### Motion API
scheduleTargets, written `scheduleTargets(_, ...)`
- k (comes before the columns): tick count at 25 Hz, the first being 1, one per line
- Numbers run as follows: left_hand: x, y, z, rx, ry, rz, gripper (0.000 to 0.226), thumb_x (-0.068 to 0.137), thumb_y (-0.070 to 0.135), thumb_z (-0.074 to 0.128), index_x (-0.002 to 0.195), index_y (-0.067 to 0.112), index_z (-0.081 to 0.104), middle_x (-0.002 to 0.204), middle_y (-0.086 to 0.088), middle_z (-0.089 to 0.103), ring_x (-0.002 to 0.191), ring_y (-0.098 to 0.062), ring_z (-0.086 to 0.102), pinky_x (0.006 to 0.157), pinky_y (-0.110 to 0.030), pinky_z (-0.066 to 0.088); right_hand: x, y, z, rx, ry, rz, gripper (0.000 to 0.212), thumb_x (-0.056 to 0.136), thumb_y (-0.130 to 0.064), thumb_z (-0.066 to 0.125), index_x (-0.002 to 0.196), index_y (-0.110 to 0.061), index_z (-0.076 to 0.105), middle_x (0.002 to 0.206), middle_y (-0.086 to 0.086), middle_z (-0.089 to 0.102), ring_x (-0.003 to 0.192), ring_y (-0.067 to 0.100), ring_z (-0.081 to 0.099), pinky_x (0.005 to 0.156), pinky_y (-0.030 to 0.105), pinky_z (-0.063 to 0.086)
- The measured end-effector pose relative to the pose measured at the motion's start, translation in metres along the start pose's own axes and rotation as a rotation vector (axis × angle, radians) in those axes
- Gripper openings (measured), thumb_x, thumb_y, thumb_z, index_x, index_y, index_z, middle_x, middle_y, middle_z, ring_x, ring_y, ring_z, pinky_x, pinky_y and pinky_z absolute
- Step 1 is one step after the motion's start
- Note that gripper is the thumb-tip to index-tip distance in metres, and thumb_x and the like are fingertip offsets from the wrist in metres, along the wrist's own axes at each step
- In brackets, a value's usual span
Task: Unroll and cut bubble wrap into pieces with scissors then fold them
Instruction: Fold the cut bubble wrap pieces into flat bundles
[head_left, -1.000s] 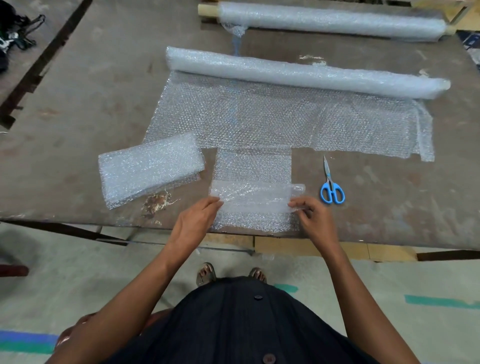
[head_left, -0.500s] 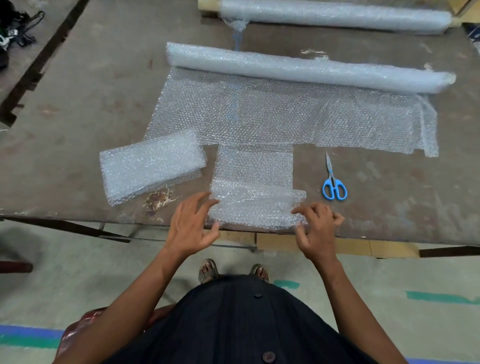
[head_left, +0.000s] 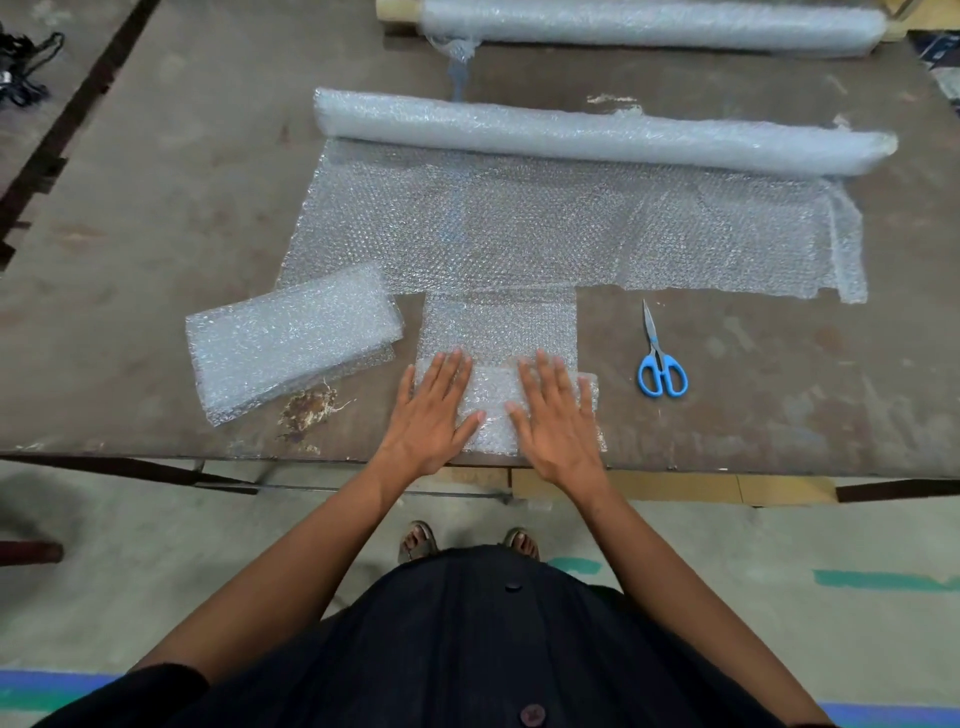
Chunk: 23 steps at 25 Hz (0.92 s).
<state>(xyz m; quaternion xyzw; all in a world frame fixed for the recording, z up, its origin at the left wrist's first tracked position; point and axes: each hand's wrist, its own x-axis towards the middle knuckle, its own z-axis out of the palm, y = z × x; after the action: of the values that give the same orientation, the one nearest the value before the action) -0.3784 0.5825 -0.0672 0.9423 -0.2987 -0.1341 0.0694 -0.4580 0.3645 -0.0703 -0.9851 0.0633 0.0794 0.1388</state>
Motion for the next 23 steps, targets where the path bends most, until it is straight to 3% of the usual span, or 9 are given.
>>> scheduleTargets(2, 0.005, -0.009, -0.011, -0.034, -0.015, 0.0, 0.091, 0.104, 0.076, 0.022, 0.169, 0.024, -0.013, 0.177, 0.0, -0.004, 0.164, -0.02, -0.005, 0.129, -0.061, -0.007, 0.009, 0.025, -0.013, 0.013, 0.004, 0.108, 0.071, 0.11, -0.067, 0.008, 0.169, -0.033, -0.012, 0.176, 0.001, -0.023, 0.163, 0.024, -0.02, 0.127, 0.058, -0.014)
scheduleTargets(3, 0.009, -0.013, -0.018, -0.05, -0.011, 0.009, 0.094, 0.101, 0.079, 0.028, 0.17, 0.024, -0.006, 0.171, -0.003, 0.012, 0.16, -0.021, 0.011, 0.128, -0.064, 0.0, 0.012, 0.035, -0.019, 0.057, 0.01, 0.131, 0.07, 0.111, -0.064, 0.015, 0.171, -0.032, -0.001, 0.178, 0.002, -0.011, 0.165, 0.026, -0.009, 0.126, 0.061, -0.011)
scheduleTargets(6, 0.023, -0.023, -0.033, -0.078, 0.015, 0.034, 0.091, 0.093, 0.086, 0.04, 0.163, 0.029, 0.031, 0.133, -0.001, 0.038, 0.129, -0.018, 0.041, 0.118, -0.059, 0.023, 0.013, 0.055, -0.033, 0.118, 0.103, 0.059, 0.057, 0.106, -0.058, 0.049, 0.156, -0.032, 0.044, 0.15, 0.004, 0.046, 0.144, 0.025, 0.043, 0.117, 0.061, 0.023)
scheduleTargets(9, 0.035, -0.03, -0.039, -0.139, 0.042, 0.036, 0.056, 0.09, 0.073, 0.063, 0.132, 0.036, 0.059, 0.114, 0.007, 0.04, 0.109, -0.009, 0.038, 0.114, -0.052, 0.032, 0.016, 0.058, -0.042, 0.125, 0.104, 0.074, 0.043, 0.095, -0.059, 0.068, 0.131, -0.035, 0.063, 0.123, -0.005, 0.053, 0.123, 0.018, 0.048, 0.108, 0.055, 0.028)
scheduleTargets(12, 0.035, -0.033, -0.04, -0.3, 0.076, 0.105, 0.029, 0.089, 0.051, 0.077, 0.106, 0.032, 0.063, 0.108, 0.008, 0.051, 0.1, -0.011, 0.049, 0.104, -0.048, 0.048, 0.021, 0.056, -0.051, 0.27, 0.075, 0.092, 0.022, 0.089, -0.055, 0.077, 0.098, -0.039, 0.065, 0.101, -0.014, 0.056, 0.106, 0.012, 0.053, 0.105, 0.053, 0.033)
scheduleTargets(14, 0.029, -0.031, -0.041, -0.421, 0.089, 0.154, 0.022, 0.095, 0.043, 0.075, 0.102, 0.027, 0.061, 0.102, 0.008, 0.061, 0.093, -0.011, 0.058, 0.09, -0.045, 0.056, 0.017, 0.054, -0.06, 0.475, 0.064, 0.049, 0.019, 0.09, -0.046, 0.078, 0.09, -0.034, 0.063, 0.093, -0.014, 0.062, 0.094, 0.01, 0.059, 0.095, 0.048, 0.044)
scheduleTargets(16, 0.02, -0.028, -0.041, -0.488, 0.105, 0.144, 0.022, 0.102, 0.045, 0.067, 0.106, 0.026, 0.056, 0.098, 0.009, 0.065, 0.09, -0.011, 0.064, 0.083, -0.043, 0.058, 0.011, 0.049, -0.071, 0.734, -0.012, 0.079, 0.017, 0.092, -0.036, 0.08, 0.091, -0.027, 0.065, 0.093, -0.01, 0.071, 0.091, 0.006, 0.065, 0.085, 0.037, 0.05)
scheduleTargets(19, 0.005, -0.027, -0.044, -0.577, 0.171, 0.078, 0.026, 0.102, 0.049, 0.066, 0.112, 0.027, 0.054, 0.107, 0.007, 0.069, 0.097, -0.013, 0.068, 0.083, -0.036, 0.059, 0.005, 0.046, -0.078, 1.037, -0.091, 0.178, 0.018, 0.091, -0.027, 0.083, 0.1, -0.018, 0.07, 0.102, -0.002, 0.076, 0.095, 0.011, 0.068, 0.088, 0.034, 0.052)
scheduleTargets(23, -0.013, -0.019, -0.046, -1.028, 0.309, -0.248, 0.037, 0.094, 0.052, 0.077, 0.12, 0.032, 0.061, 0.113, 0.007, 0.072, 0.083, -0.018, 0.075, 0.07, -0.036, 0.063, 0.001, 0.048, -0.089, 1.385, -0.216, 0.284, 0.029, 0.095, -0.012, 0.075, 0.124, -0.009, 0.072, 0.112, 0.005, 0.08, 0.1, 0.017, 0.074, 0.085, 0.027, 0.056)
